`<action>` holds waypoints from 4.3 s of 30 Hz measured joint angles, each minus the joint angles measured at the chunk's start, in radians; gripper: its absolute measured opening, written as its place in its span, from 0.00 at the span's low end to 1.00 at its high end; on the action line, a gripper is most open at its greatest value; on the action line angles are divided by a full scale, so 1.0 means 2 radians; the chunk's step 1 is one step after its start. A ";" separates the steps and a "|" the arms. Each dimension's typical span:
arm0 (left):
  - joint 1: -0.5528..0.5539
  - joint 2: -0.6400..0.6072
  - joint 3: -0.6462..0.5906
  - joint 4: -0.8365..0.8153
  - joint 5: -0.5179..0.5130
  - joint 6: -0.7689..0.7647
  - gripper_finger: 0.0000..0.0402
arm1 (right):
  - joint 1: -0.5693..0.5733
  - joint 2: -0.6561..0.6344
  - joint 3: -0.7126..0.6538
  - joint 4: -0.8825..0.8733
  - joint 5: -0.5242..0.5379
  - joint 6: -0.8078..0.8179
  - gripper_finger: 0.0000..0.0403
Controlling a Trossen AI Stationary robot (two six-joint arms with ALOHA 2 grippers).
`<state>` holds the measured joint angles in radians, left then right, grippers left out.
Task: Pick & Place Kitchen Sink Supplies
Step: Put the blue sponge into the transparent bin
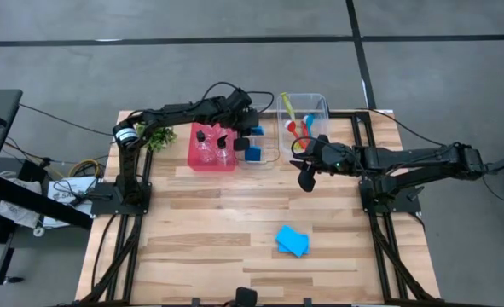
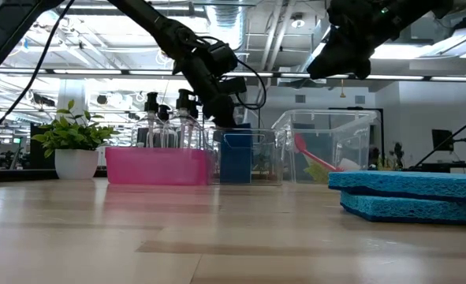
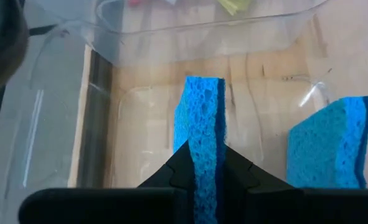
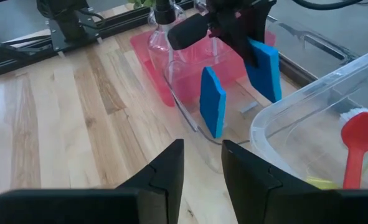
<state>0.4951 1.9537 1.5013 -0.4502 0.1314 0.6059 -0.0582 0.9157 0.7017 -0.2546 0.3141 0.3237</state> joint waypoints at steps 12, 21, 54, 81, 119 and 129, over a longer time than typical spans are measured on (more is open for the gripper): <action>-0.021 -0.002 0.000 -0.032 0.000 -0.006 0.10 | 0.000 0.000 0.000 -0.003 0.000 0.000 0.25; -0.027 -0.002 0.000 -0.033 -0.003 -0.005 0.10 | 0.000 0.000 0.000 -0.003 0.000 0.000 0.25; -0.026 -0.002 0.000 -0.038 -0.004 -0.005 0.10 | 0.000 0.000 0.000 -0.003 -0.001 0.000 0.25; -0.027 -0.002 0.000 -0.043 -0.004 -0.005 0.18 | 0.000 0.000 0.000 -0.003 -0.001 0.000 0.25; -0.027 -0.002 0.000 -0.046 -0.004 -0.004 0.30 | 0.013 0.000 0.000 -0.014 -0.001 0.000 0.25; -0.027 -0.002 0.000 -0.048 -0.008 -0.004 0.38 | 0.013 0.000 0.000 -0.014 0.000 0.002 0.25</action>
<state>0.4419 1.9491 1.5005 -0.5461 0.1163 0.5975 -0.0322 0.9157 0.7017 -0.2825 0.3134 0.3271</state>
